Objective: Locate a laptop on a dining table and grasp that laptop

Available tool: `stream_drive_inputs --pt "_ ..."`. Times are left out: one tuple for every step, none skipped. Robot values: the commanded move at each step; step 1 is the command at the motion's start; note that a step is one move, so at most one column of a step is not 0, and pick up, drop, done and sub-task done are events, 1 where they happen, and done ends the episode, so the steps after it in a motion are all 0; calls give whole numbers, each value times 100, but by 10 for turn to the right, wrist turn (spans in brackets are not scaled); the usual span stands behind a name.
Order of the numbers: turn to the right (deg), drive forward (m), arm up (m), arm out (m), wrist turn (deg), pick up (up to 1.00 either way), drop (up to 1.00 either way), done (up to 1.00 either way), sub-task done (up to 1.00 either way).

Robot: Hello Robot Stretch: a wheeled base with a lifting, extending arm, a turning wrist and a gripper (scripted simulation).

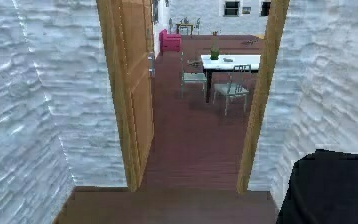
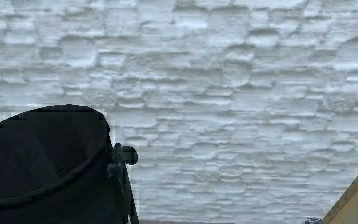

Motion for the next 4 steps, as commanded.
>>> stream_drive_inputs --pt "0 100 0 0 0 0 0 0 0" --pt "30 0 0 0 0 0 0 0 0" --pt "0 100 0 0 0 0 0 0 0" --pt "0 40 0 0 0 0 0 0 0"
